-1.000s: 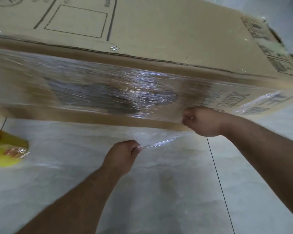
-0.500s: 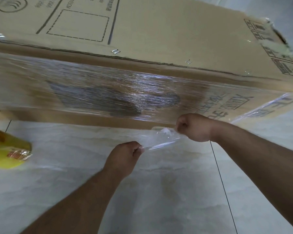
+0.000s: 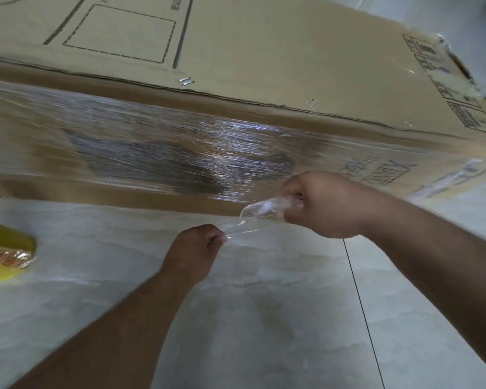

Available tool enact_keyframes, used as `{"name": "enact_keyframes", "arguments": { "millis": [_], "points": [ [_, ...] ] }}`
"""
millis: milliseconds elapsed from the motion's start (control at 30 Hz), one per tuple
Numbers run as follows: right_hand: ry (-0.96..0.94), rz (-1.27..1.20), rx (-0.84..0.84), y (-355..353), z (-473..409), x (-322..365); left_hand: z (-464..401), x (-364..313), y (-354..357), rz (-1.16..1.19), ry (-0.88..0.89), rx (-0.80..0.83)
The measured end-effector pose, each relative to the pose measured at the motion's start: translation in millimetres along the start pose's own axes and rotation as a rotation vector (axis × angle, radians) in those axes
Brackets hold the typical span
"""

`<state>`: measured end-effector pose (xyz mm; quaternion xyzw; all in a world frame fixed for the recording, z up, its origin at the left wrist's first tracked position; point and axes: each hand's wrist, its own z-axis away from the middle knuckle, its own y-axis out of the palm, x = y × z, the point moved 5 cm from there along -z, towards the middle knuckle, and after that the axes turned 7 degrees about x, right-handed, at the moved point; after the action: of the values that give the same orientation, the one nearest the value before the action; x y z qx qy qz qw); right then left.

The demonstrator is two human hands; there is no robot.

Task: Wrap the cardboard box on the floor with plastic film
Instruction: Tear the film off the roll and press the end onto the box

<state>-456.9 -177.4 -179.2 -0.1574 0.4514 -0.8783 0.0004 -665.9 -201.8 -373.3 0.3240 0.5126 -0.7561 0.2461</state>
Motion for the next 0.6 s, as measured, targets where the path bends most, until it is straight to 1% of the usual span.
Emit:
{"name": "enact_keyframes", "arguments": {
  "millis": [33,100,167,233,300,367,433,500,600],
  "points": [
    [0.024,0.012,0.055,0,-2,-2,0,0,0,0.002,0.003,0.005],
    [0.031,0.019,0.058,-7,-4,-1,0,0,1,0.013,0.010,0.009],
    [0.014,-0.021,0.006,-12,-4,3,1,1,3,0.030,0.015,0.007],
    [-0.037,-0.075,-0.082,-16,-7,9,1,4,5,0.060,0.009,0.003],
    [-0.086,-0.176,-0.158,-18,-8,13,2,7,7,0.077,0.007,-0.001],
    [-0.087,-0.298,-0.205,-19,-7,12,2,7,8,0.087,0.016,-0.007],
    [-0.076,-0.367,-0.260,-21,-5,7,0,6,8,0.102,0.022,-0.013],
    [-0.070,-0.310,-0.266,-21,-2,5,-3,5,7,0.099,0.018,-0.013],
    [-0.040,0.077,-0.193,-13,-2,10,-6,6,3,0.079,0.009,-0.010]
  ]
}}
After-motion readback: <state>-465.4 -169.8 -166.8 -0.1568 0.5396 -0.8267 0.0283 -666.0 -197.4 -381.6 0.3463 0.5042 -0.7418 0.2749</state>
